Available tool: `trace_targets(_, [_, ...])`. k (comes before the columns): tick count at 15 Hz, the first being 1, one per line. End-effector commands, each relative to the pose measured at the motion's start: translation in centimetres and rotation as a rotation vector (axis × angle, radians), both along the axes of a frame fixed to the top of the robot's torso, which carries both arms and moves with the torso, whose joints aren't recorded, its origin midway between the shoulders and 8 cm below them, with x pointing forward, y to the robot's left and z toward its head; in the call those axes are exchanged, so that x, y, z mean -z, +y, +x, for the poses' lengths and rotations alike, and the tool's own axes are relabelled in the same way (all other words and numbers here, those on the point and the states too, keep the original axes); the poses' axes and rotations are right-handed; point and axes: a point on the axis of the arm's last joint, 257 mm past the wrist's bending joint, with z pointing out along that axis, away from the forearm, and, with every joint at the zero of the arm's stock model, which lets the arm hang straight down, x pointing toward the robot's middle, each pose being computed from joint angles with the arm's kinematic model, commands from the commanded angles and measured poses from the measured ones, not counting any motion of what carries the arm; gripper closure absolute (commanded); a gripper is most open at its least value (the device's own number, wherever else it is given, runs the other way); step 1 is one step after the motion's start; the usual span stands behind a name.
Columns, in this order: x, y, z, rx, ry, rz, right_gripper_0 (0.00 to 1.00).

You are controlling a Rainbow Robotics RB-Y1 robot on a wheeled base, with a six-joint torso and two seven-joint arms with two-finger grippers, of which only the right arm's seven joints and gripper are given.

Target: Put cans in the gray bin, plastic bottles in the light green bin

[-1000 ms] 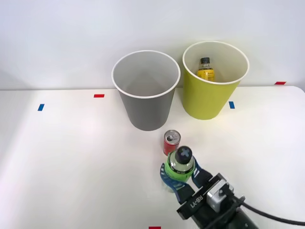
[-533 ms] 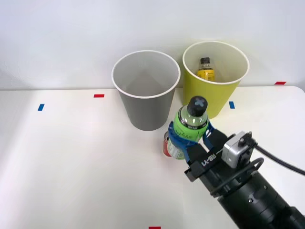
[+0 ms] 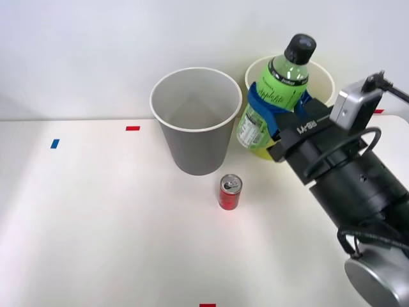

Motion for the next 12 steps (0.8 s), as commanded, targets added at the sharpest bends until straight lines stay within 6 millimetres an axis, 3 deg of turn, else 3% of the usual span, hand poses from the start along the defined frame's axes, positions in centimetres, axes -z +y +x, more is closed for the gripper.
trace_targets(1, [-2.1,-2.1,2.9,0.061,0.041,-0.018,1.00])
trace_targets(2, [-2.3,-2.3,3.5,0.070,0.049,-0.028,1.00])
trace_targets(7, [-3.2,-3.6,10.9,0.124,0.002,-0.011,1.00])
trace_targets(12, [-3.2,-5.4,15.7,0.206,0.016,-0.041,1.00])
